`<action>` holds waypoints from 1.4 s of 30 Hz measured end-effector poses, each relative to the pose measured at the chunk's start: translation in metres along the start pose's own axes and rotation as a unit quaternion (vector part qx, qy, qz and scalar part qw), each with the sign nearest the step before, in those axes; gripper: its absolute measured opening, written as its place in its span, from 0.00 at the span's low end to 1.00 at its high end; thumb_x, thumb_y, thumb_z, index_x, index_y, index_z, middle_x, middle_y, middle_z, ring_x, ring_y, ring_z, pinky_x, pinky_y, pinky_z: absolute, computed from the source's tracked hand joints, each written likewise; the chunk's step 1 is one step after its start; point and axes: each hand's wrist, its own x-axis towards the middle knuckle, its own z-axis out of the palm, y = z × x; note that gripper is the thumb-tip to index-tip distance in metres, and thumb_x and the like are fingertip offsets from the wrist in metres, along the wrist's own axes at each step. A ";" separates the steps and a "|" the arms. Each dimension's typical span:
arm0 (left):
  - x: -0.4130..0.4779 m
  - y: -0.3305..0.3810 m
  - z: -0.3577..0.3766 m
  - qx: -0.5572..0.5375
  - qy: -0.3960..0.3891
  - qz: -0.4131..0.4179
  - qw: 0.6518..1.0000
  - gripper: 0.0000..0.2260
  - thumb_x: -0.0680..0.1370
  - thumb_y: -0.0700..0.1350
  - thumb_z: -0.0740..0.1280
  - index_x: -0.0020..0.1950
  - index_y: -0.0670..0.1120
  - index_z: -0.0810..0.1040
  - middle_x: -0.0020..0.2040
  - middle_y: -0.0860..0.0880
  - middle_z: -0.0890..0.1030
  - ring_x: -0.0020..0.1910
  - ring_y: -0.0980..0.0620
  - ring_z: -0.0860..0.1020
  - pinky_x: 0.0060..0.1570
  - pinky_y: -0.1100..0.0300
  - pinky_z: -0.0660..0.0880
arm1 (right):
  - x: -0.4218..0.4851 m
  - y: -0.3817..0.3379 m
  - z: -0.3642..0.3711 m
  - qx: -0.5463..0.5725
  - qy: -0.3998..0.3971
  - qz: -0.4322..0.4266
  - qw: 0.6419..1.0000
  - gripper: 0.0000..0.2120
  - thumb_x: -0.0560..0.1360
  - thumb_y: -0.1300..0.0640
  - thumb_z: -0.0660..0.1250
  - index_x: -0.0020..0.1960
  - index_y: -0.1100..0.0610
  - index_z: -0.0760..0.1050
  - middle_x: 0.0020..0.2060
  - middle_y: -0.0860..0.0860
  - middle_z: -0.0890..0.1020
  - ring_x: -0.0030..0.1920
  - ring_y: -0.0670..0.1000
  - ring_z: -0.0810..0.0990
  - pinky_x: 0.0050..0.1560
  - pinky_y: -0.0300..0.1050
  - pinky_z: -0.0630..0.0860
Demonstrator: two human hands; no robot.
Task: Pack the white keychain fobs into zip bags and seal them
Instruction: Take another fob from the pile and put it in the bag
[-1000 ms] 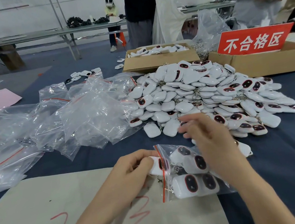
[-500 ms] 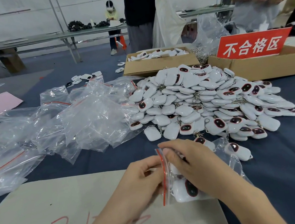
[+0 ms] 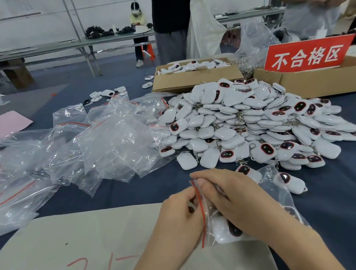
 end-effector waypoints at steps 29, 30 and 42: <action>0.010 -0.019 -0.025 0.028 0.157 0.021 0.987 0.12 0.82 0.54 0.64 0.40 0.54 0.78 0.33 0.57 0.78 0.32 0.60 0.73 0.36 0.69 0.70 | 0.000 0.019 -0.025 -0.038 0.139 0.203 0.969 0.25 0.77 0.38 0.65 0.70 0.46 0.71 0.61 0.46 0.72 0.53 0.46 0.74 0.50 0.41 0.68; 0.009 -0.018 -0.026 0.013 0.157 0.028 0.987 0.11 0.82 0.54 0.65 0.41 0.55 0.78 0.34 0.55 0.79 0.32 0.60 0.73 0.35 0.68 0.70 | 0.001 0.013 -0.028 0.010 0.181 0.160 0.970 0.24 0.75 0.37 0.66 0.69 0.43 0.72 0.58 0.42 0.73 0.52 0.42 0.74 0.50 0.37 0.68; -0.002 0.010 -0.015 -0.199 0.116 0.113 0.967 0.06 0.79 0.56 0.68 0.52 0.57 0.83 0.44 0.50 0.85 0.43 0.51 0.83 0.42 0.63 0.76 | 0.002 -0.034 0.003 0.392 0.127 0.053 0.909 0.14 0.80 0.61 0.66 0.54 0.41 0.79 0.47 0.40 0.86 0.50 0.40 0.84 0.47 0.31 0.78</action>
